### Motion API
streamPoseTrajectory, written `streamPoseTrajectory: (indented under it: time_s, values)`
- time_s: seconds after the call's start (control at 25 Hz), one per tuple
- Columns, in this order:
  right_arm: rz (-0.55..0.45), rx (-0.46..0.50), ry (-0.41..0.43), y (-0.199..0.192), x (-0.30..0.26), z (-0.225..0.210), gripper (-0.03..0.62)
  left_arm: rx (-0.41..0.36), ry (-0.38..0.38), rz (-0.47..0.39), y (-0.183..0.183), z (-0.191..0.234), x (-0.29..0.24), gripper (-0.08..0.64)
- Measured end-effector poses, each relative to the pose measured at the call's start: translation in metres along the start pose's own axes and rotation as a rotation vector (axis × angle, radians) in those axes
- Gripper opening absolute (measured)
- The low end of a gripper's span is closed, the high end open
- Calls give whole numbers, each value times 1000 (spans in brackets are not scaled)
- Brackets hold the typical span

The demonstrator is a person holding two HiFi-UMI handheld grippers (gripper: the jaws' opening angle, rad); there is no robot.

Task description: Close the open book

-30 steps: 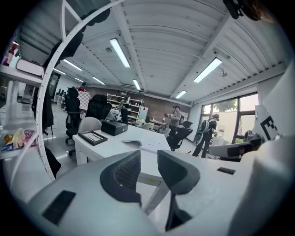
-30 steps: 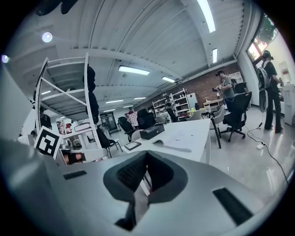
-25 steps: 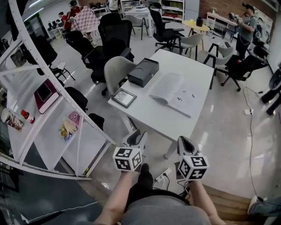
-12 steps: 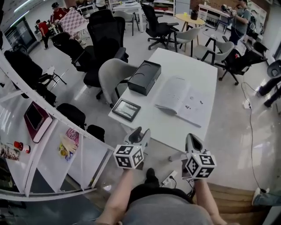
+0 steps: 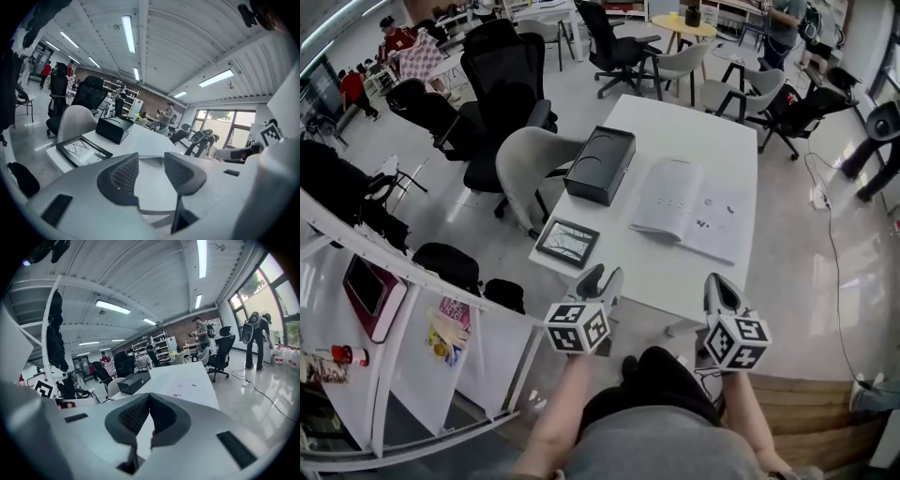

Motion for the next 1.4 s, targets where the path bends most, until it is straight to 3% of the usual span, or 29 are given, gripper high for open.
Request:
streamPoseTrajectory:
  time_s: [0.44, 0.88, 1.4]
  values:
    - [-14, -58, -81, 0, 3, -14, 5, 12, -72, 19, 13, 2, -29, 160]
    - [-20, -131, -128, -1, 0, -38, 5, -15, -154, 84, 24, -16, -70, 160]
    - [-27, -192, -169, 18, -13, -80, 5, 26, -192, 179, 34, -28, -129, 160]
Point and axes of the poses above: the fingertips, and each gripper's own axes: x backward along the fingers, z to its left, y out of its top, the point moved 9 cm from there along x, backward along the fingers, and after that the axes turned 14 degrees about z, right-handed, at the moved point
